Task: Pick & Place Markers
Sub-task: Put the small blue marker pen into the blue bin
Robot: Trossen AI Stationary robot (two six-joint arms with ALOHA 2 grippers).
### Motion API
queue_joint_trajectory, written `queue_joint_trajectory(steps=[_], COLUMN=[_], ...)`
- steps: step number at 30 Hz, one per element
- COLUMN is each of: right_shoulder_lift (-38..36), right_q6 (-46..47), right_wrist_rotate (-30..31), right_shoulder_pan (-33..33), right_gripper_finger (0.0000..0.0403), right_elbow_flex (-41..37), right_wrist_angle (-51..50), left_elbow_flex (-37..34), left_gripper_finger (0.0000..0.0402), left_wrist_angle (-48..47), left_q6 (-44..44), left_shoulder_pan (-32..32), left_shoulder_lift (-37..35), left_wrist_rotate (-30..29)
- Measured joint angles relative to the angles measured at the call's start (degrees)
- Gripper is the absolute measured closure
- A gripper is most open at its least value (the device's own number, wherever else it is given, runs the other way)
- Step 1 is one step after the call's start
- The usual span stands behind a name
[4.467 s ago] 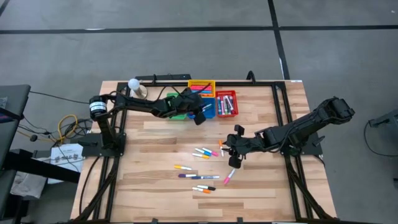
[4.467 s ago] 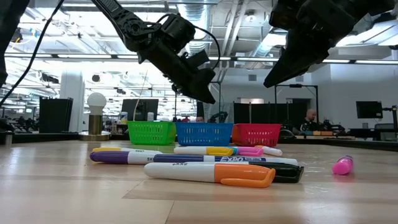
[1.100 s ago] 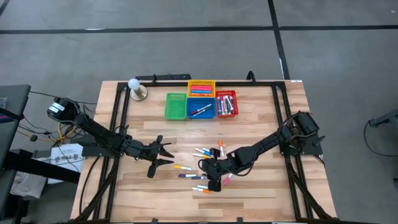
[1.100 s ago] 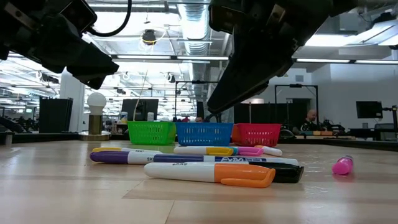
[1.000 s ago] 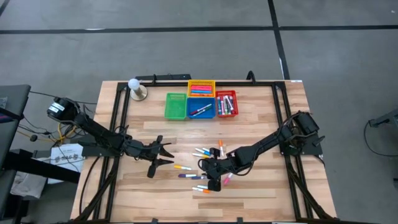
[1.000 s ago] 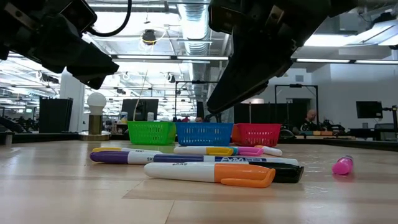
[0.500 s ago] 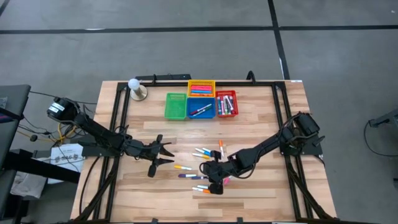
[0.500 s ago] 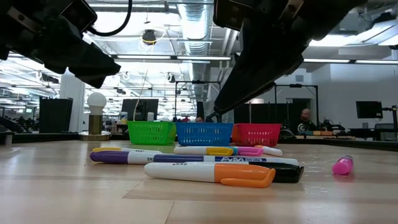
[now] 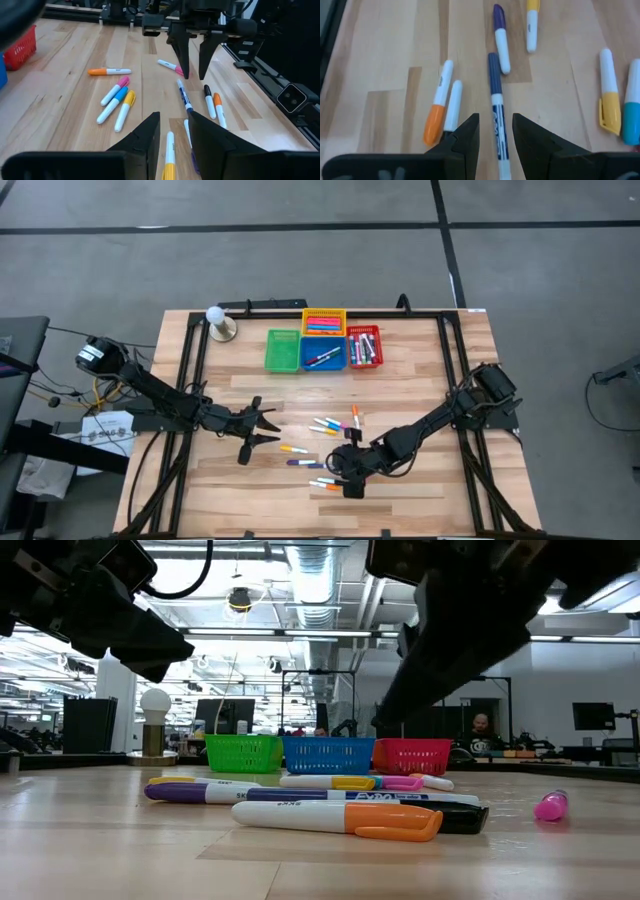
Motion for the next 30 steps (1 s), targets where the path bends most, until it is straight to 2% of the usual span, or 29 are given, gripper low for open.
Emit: queue_joint_trajectory(steps=[20,30], right_shoulder_lift=[0.07,6.80], right_q6=[3.43,3.42], right_wrist_rotate=[0.02,-2.13], right_shoulder_pan=[-0.15,-0.83], right_gripper_finger=[0.0296,0.0296], right_elbow_flex=[-0.41,-0.13], right_wrist_angle=[-4.02,-3.45], left_elbow_flex=[0.00,0.00], left_gripper_finger=[0.0300,0.0300], left_wrist_angle=[0.00,0.01], left_q6=[-0.02,-0.02], left_shoulder_pan=[0.00,0.00], left_shoulder_lift=[0.00,0.00], left_wrist_rotate=[0.02,0.04])
